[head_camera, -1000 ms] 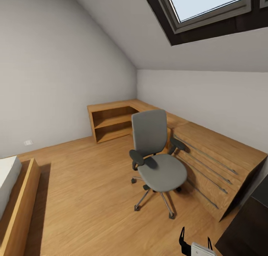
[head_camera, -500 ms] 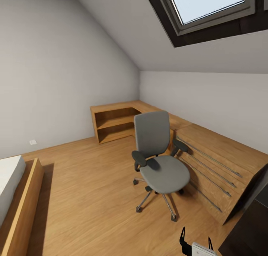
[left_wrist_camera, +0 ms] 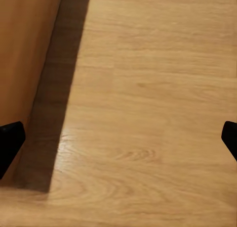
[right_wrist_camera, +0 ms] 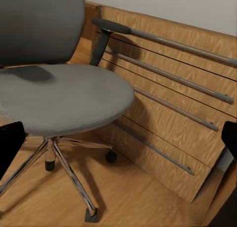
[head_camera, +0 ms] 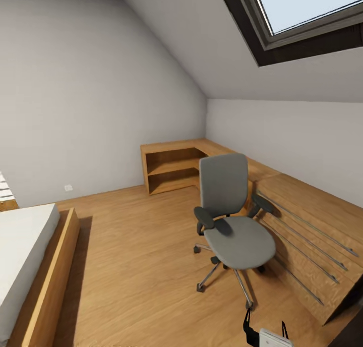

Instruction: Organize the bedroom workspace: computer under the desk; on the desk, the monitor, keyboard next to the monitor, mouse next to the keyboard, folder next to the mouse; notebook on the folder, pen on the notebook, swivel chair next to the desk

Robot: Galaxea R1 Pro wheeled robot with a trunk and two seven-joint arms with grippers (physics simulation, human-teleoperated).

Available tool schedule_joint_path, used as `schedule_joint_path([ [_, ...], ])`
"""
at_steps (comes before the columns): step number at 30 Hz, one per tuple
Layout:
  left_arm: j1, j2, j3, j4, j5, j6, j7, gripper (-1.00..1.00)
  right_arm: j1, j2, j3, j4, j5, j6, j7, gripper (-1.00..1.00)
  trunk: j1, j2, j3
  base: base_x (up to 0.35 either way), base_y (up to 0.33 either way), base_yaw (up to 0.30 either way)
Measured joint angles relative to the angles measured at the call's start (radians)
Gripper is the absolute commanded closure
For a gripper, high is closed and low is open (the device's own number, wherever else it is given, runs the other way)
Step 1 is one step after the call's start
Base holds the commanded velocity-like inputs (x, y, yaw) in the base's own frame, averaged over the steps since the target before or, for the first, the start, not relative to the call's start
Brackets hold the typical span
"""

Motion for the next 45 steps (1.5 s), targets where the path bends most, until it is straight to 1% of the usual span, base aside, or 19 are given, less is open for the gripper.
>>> schedule_joint_path([
  [14, 0.0, 0.0, 0.0, 0.0, 0.0, 0.0, 0.0, -1.0, 0.0, 0.0, 0.002, 0.003, 0.006, 0.0, 0.005, -1.0, 0.0, 0.0, 0.001, 0.0, 0.0, 0.283],
  [29, 0.0, 0.0, 0.0, 0.0, 0.0, 0.0, 0.0, -1.0, 0.0, 0.0, 0.004, 0.004, 0.006, 0.0, 0.007, -1.0, 0.0, 0.0, -0.005, 0.007, 0.0, 0.286],
  [39, -0.001, 0.0, -0.001, 0.0, 0.0, 0.003, 0.0, -1.0, 0.0, -0.001, 0.004, 0.009, 0.006, 0.0, 0.015, -1.0, -0.001, 0.0, -0.01, 0.236, -0.04, 0.273],
  [45, 0.0, 0.0, -0.002, 0.0, 0.0, 0.006, 0.0, -1.0, 0.0, -0.002, 0.004, 0.009, 0.006, 0.0, 0.019, -1.0, -0.001, 0.0, -0.012, 0.318, -0.072, 0.115],
])
